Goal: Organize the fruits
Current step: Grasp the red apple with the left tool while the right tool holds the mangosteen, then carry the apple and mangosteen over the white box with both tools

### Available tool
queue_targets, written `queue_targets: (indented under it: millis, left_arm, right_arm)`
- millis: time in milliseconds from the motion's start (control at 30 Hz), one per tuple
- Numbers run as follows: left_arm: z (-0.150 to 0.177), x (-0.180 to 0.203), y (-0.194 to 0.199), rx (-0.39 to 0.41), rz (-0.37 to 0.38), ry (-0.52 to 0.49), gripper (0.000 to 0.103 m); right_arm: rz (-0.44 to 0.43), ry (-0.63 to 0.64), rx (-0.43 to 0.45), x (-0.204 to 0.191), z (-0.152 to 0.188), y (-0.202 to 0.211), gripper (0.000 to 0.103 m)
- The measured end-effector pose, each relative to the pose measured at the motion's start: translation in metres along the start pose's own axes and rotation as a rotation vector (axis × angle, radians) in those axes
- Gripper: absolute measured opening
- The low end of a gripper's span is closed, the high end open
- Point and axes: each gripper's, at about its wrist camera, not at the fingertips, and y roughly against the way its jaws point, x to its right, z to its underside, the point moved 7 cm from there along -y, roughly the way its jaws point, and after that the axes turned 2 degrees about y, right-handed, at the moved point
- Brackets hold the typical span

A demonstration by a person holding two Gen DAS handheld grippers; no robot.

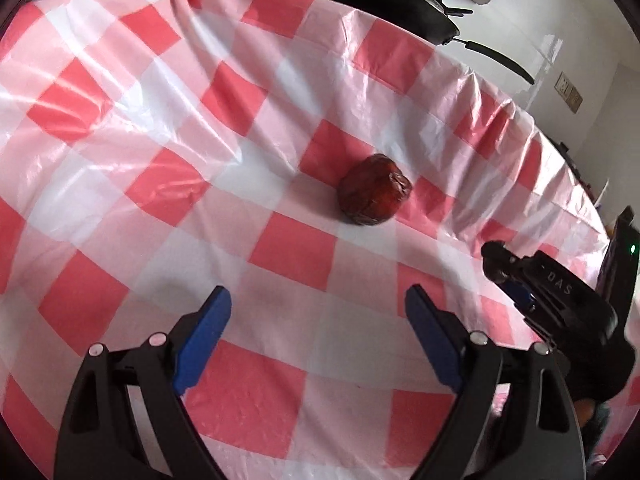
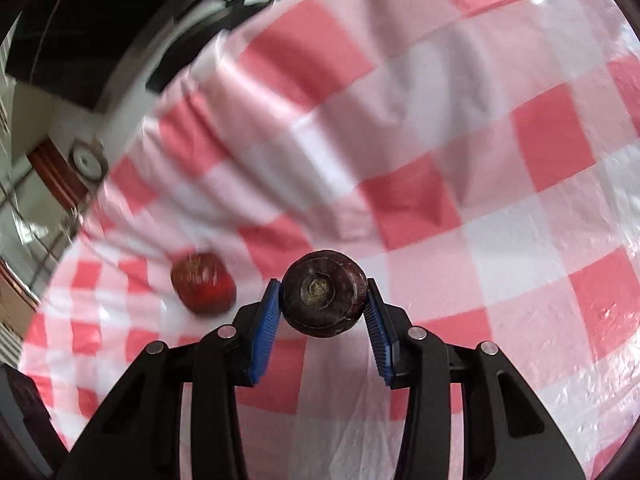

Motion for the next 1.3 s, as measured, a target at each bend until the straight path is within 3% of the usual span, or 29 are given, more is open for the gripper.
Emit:
queue_targets:
  millis: [133, 267, 333, 500, 600, 633, 700, 867, 1067, 1200, 1300]
  left_arm:
    - [-0.002, 0.005, -0.019, -0.108, 0.114, 0.138, 0.092]
    - [-0.028, 0.024, -0.038, -0.105, 0.18, 0.218, 0.092]
    - [-0.044, 0.032, -0.052, -0.091, 0.171, 0.25, 0.091]
    - [-0.058, 0.043, -0.094, -0.147, 0.105, 0.268, 0.086]
    - [-0.07, 0.043, -0.109, -0.122, 0.056, 0.268, 0.082]
    - [-0.072, 0.043, -0.111, -0.121, 0.045, 0.266, 0.071]
    - [-0.072, 0.042, -0.112, -0.115, 0.033, 0.262, 0.065]
    - [-0.053, 0.04, -0.084, -0.078, 0.038, 0.212, 0.064]
    - [-0.015, 0.029, 0.01, 0.086, -0.002, 0.045, 0.064]
    - [0.001, 0.011, 0.042, 0.17, 0.022, 0.076, 0.064]
    - [-0.005, 0.005, 0.034, 0.162, 0.051, 0.112, 0.064]
  right_arm:
    - [-0.013, -0.019, 0.03, 0.001, -0.004, 0.003, 0.041]
    - [-0.031, -0.022, 0.033, 0.01, -0.006, 0.013, 0.041]
    - [-0.037, -0.024, 0.034, 0.012, -0.008, 0.016, 0.042]
    - [-0.048, -0.015, 0.026, 0.006, -0.009, 0.01, 0.042]
    - [-0.051, -0.013, 0.024, 0.003, -0.01, 0.007, 0.042]
    - [-0.053, -0.012, 0.022, 0.001, -0.01, 0.006, 0.042]
    - [-0.056, -0.01, 0.02, 0.0, -0.01, 0.005, 0.042]
    - [-0.059, -0.015, 0.021, 0.002, -0.01, 0.006, 0.042]
    - [-0.054, -0.009, 0.018, 0.002, -0.009, 0.005, 0.042]
    - [-0.056, -0.011, 0.018, 0.0, -0.01, 0.005, 0.042]
    - [-0.062, -0.014, 0.018, 0.0, -0.01, 0.004, 0.042]
